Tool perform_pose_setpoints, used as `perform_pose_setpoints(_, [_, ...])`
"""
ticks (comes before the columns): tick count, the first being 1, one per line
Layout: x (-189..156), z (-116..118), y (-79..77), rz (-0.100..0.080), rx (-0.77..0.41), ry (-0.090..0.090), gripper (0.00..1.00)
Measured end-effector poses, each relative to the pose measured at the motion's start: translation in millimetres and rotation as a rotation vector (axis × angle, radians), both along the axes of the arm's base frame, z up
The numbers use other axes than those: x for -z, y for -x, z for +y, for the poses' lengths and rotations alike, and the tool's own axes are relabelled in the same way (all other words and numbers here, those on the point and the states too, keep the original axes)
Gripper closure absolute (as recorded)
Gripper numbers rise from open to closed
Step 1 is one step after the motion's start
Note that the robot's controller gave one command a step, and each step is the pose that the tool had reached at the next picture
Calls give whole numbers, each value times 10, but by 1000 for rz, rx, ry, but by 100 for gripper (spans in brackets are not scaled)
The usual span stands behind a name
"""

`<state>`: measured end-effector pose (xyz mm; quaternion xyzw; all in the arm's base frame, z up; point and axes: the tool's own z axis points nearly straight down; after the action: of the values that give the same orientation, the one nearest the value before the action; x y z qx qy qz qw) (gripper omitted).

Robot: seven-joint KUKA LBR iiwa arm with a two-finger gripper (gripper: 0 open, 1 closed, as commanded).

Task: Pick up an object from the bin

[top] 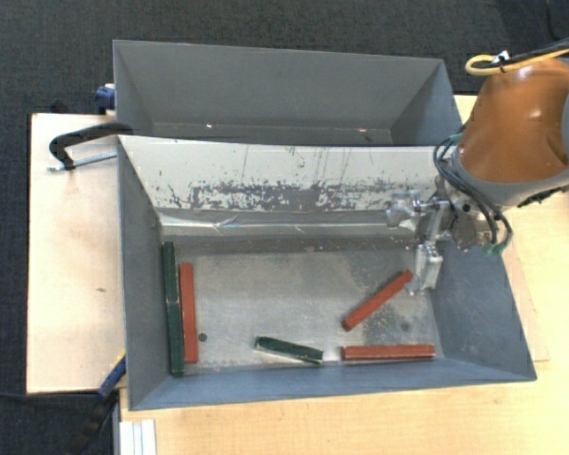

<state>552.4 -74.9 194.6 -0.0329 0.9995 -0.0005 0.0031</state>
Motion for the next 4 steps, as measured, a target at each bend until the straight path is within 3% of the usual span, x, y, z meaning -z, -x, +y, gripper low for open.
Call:
perform_pose_setpoints(1, [1225, -268, -280, 3, -217, 0, 100])
perform_pose_setpoints(2, [1228, -263, -281, 2, -218, 0, 0])
perform_pose_setpoints(3, [1228, -263, -281, 2, -218, 0, 0])
perform_pose_setpoints(4, [1140, -64, 33, 4, -256, 0, 0])
